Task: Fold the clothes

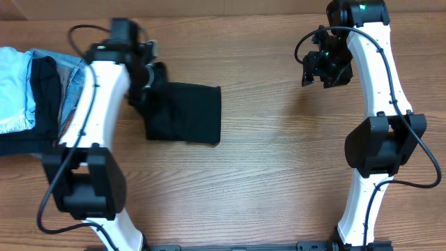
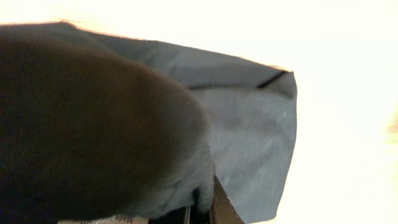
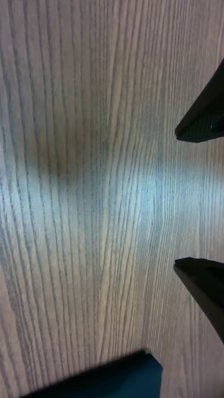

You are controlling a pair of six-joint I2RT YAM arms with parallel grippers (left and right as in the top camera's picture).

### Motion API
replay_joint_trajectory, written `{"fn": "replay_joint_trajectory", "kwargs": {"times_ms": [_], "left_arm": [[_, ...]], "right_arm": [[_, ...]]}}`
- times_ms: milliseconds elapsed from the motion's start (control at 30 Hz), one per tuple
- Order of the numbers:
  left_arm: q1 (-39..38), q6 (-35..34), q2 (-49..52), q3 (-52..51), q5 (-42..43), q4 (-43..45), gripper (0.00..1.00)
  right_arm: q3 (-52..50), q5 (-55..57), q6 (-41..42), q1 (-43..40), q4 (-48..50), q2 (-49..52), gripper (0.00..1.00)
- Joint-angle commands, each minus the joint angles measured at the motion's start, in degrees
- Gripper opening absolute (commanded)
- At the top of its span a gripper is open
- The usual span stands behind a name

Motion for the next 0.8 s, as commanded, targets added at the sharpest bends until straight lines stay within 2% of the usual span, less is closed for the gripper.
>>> {"fn": "replay_joint_trajectory", "kwargs": {"times_ms": [0,67,167,300,433,667,700,767], "left_arm": [[-9.2,-5.2,-1.7,1.5,-9.6,3.0,0.07],[-13.6,-5.5,-1.7,1.5,-12.8,2.9,0.08],[-16.7,-5.5,-1.7,1.5,-13.2,2.8,0.09],[-17.0,-6.4,-1.7,1.5,-13.1,2.1,0.09],[-17.5,-6.5,-1.7,1.5,-9.3,0.8,0.09],[-21.2,-6.3,-1.6,1.1,-9.3,-0.5,0.1],[-21.9,-6.3,-1.6,0.8,-9.3,-0.9,0.12],[-23.1,-6.4,-1.6,-0.4,-8.4,-2.2,0.44]], "right_arm": [[1.1,-0.3,0.0,0.1,0.0,-1.2,0.64],[1.1,-0.3,0.0,0.1,0.0,-1.2,0.64],[1.1,-0.3,0.0,0.1,0.0,-1.2,0.64],[1.1,-0.3,0.0,0.1,0.0,-1.2,0.64],[1.1,-0.3,0.0,0.1,0.0,-1.2,0.64],[1.1,-0.3,0.0,0.1,0.0,-1.2,0.64],[1.1,-0.3,0.0,0.1,0.0,-1.2,0.64],[1.1,-0.3,0.0,0.1,0.0,-1.2,0.64]]}}
